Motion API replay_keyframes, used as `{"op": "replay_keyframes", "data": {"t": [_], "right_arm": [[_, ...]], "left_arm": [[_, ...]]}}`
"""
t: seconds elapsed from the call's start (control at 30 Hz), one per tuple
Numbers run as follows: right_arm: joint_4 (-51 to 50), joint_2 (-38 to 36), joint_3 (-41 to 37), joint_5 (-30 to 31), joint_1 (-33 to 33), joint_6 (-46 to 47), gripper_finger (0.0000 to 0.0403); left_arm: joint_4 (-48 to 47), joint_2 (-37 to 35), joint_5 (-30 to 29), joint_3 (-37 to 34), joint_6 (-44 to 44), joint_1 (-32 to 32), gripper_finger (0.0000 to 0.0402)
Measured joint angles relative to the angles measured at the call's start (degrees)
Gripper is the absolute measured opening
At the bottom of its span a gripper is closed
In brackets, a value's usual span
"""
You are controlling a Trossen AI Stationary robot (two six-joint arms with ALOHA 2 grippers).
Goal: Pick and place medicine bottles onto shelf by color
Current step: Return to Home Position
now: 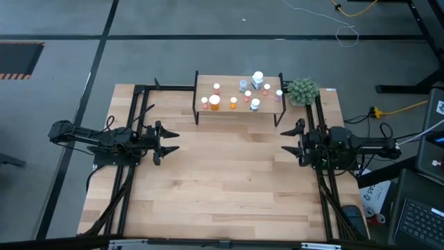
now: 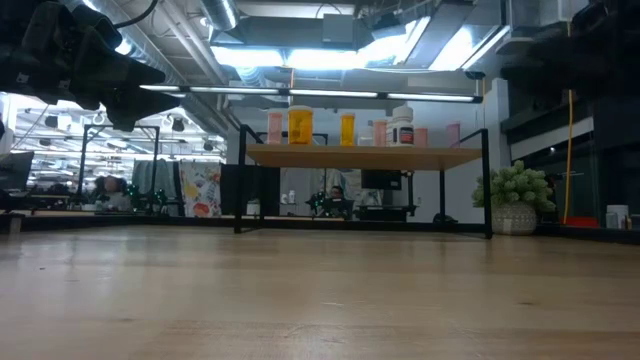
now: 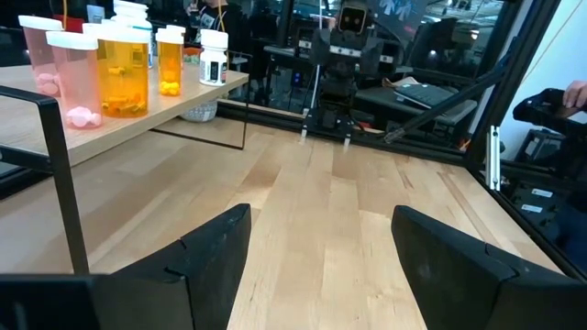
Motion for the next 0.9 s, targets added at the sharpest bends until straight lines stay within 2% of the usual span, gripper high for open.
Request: {"op": "replay_keyframes", "data": {"t": [0.13, 0.27, 0.43, 0.63, 0.9], "right_arm": [[3.13, 0.00, -2.79, -3.24, 0.03, -0.01, 0.0264], [1.24, 0.00, -3.66, 0.05, 0.00, -1.54, 0.0264], [1.09, 0.24, -3.66, 0.24, 0.00, -3.33, 0.0264], [0.98, 0.37, -3.66, 0.24, 0.00, 1.71, 0.0264], [0.98, 0.37, -3.65, 0.24, 0.00, 1.68, 0.0264]], "left_arm": [[0.00, 0.00, -0.01, 0.00, -0.01, 0.01, 0.0261], [-0.02, 0.00, 0.01, 0.00, -0.02, -0.01, 0.0261], [-0.02, 0.00, 0.01, 0.00, -0.02, -0.01, 0.0261], [-0.02, 0.00, 0.01, 0.00, -0.01, -0.01, 0.0261], [-0.02, 0.00, 0.01, 0.00, -0.01, 0.00, 0.0261]]}}
